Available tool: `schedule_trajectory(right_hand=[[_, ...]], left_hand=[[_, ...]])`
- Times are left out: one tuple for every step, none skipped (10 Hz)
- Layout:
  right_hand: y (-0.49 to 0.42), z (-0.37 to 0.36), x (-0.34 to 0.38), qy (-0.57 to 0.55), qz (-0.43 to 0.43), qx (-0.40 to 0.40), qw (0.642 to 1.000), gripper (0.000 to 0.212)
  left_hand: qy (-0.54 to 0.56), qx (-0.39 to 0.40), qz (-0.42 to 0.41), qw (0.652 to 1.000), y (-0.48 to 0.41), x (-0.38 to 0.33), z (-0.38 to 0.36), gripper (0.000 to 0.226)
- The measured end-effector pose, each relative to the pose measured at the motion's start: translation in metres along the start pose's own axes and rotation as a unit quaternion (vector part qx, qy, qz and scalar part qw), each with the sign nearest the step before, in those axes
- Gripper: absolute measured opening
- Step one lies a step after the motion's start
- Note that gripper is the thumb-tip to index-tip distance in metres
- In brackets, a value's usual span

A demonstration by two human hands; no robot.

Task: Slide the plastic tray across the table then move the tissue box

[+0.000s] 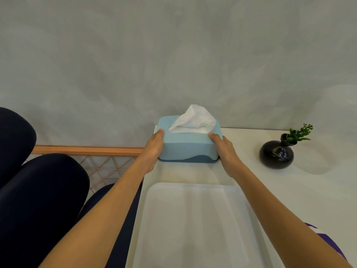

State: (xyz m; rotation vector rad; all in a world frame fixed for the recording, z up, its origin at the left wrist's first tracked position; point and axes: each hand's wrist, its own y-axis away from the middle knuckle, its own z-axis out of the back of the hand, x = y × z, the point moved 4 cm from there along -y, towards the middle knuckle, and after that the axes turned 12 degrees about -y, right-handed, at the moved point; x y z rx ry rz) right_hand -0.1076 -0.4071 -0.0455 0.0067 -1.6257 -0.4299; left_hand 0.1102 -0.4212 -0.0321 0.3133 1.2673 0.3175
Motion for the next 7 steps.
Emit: schedule_trajectory(right_hand=[[-0.002, -0.002, -0.001, 0.008, -0.005, 0.0, 1.0, 0.064], [-0.003, -0.002, -0.002, 0.013, -0.015, -0.001, 1.0, 0.064], [-0.002, -0.002, 0.0, 0.023, -0.018, 0.003, 1.0, 0.064], [0.0, -0.002, 0.004, 0.031, -0.023, 0.01, 0.999, 0.067], [0.012, 0.0, 0.012, 0.054, -0.026, 0.022, 0.998, 0.063], [0.022, 0.008, 0.022, 0.075, -0.006, 0.027, 0.997, 0.063], [0.042, 0.017, 0.037, 0.09, 0.015, 0.014, 0.996, 0.063]], left_hand=[[-0.011, -0.011, 0.007, 1.0, -0.004, -0.001, 0.002, 0.054], [-0.023, -0.021, 0.005, 0.999, -0.006, -0.001, 0.003, 0.053], [-0.034, -0.028, 0.008, 0.999, -0.003, -0.002, 0.002, 0.055], [-0.043, -0.032, -0.002, 0.999, -0.001, -0.003, 0.004, 0.055], [-0.073, -0.06, -0.037, 0.995, 0.011, -0.01, 0.007, 0.052], [-0.103, -0.096, -0.085, 0.986, 0.028, -0.021, 0.011, 0.049], [-0.119, -0.139, -0.119, 0.976, 0.054, -0.036, 0.015, 0.054]])
